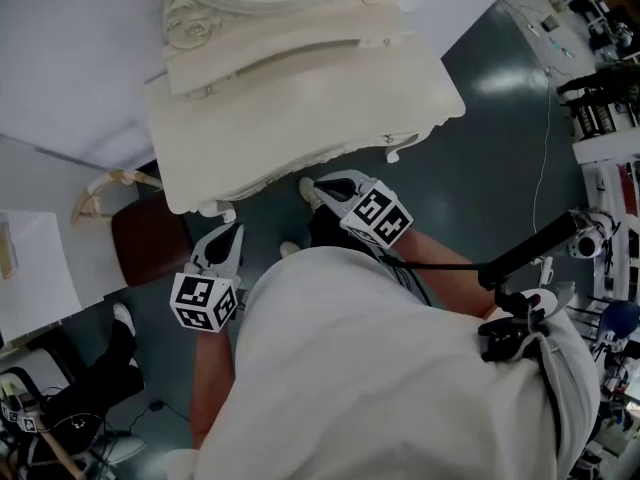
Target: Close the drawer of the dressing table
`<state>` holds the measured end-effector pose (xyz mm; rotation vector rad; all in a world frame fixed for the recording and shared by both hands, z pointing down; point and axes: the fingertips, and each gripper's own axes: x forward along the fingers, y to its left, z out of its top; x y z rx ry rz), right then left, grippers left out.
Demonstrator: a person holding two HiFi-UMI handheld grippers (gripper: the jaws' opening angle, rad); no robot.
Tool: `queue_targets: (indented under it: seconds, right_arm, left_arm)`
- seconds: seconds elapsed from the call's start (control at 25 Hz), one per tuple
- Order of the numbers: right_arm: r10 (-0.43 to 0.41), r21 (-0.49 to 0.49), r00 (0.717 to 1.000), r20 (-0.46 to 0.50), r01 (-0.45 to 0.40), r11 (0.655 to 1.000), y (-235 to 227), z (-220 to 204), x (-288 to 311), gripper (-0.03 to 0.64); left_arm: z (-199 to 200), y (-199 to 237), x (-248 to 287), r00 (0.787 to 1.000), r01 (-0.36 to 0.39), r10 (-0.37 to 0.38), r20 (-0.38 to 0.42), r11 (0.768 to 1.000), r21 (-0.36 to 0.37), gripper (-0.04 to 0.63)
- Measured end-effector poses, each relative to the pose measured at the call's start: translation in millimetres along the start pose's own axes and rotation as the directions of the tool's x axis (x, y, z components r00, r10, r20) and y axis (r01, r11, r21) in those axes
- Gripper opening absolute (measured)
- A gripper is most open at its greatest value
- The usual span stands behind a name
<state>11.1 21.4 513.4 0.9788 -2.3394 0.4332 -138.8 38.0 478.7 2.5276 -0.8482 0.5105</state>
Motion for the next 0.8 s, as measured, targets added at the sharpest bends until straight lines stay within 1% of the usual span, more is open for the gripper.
queue_targets:
  seconds: [0.44,0.64,0.8]
  right_arm:
    - [-0.027,0.028,1.000,-0.013,0.028,0.999,-8.9,-18.1,-8.2,0.000]
    - [-0.040,0.031,0.999,-0.012,0.041,0.999,-21.8,-20.8,-8.7,0.000]
    - [-0.053,0.033,0.998,-0.013,0.054,0.998,-46.0,-24.2,-9.1,0.000]
  left_arm:
    - [-3.4,-8.0,20.8,0.999,0.046,-0.046,-0.026,0.999,0.008,0.003]
    - [-1.2,-6.5,35.7,0.997,0.060,-0.059,-0.039,0.998,0.018,0.003]
    - [8.2,-4.5,59.4,0.997,0.064,-0.063,-0.040,0.998,0.023,0.003]
